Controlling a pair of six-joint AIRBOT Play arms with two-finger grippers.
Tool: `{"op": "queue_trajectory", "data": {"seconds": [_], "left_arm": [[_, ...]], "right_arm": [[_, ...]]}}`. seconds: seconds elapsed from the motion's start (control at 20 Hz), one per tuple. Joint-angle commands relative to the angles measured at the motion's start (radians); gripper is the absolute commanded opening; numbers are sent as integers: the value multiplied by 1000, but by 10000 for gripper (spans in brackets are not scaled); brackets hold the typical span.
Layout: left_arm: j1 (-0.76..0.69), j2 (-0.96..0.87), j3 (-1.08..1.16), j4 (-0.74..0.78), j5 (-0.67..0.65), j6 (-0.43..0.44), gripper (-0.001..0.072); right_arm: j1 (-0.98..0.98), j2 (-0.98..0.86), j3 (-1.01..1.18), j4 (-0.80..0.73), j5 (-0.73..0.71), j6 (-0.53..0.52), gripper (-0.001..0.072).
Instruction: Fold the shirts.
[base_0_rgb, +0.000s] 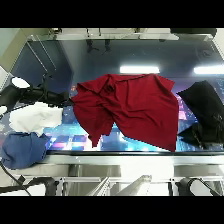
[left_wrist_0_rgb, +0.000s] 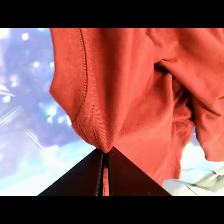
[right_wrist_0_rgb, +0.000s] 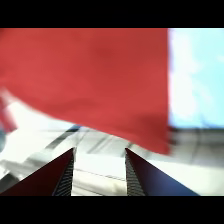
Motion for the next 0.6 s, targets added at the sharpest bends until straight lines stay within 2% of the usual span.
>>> {"op": "queue_trajectory", "data": {"seconds": [0.0,0.4,0.55], "left_arm": [[23,5,-3,0,-18,26,26],[23,5,-3,1,-30,55,25],[23,5,-3,1,-30,57,25]], "right_arm": [[-37,34,-109,-94,-80,43,362],[-37,-39,-135,-101,-153,14,361],[-36,-119,-138,-44,-153,-34,361]]}}
